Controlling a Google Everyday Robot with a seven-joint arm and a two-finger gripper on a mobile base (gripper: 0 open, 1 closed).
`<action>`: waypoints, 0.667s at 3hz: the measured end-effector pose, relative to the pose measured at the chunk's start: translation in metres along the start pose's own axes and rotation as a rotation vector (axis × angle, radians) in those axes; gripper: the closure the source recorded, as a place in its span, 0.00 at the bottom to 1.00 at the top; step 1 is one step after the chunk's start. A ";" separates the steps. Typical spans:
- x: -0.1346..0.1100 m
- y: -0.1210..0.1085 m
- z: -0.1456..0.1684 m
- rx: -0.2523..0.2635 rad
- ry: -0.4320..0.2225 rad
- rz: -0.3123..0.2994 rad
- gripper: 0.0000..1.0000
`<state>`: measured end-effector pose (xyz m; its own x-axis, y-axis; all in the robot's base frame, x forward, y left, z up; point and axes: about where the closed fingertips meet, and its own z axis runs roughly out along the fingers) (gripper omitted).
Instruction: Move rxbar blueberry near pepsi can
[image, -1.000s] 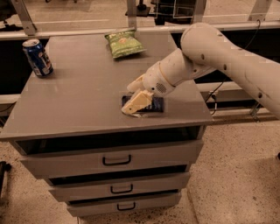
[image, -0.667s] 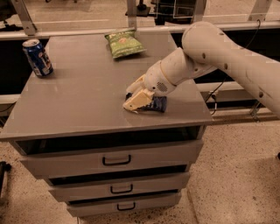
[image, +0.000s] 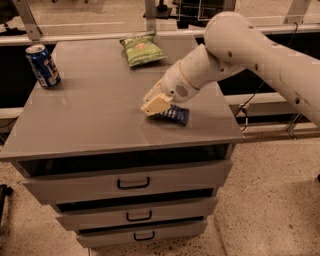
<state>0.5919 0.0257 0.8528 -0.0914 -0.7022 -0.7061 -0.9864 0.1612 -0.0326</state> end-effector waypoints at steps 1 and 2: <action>-0.030 -0.012 -0.011 0.056 0.021 -0.008 1.00; -0.051 -0.022 -0.023 0.100 0.037 -0.007 1.00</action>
Offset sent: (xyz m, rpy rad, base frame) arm 0.0389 0.0165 0.0877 -0.0715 -0.1073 -0.1187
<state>0.6153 0.0419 0.9060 -0.0916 -0.7286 -0.6788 -0.9686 0.2235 -0.1092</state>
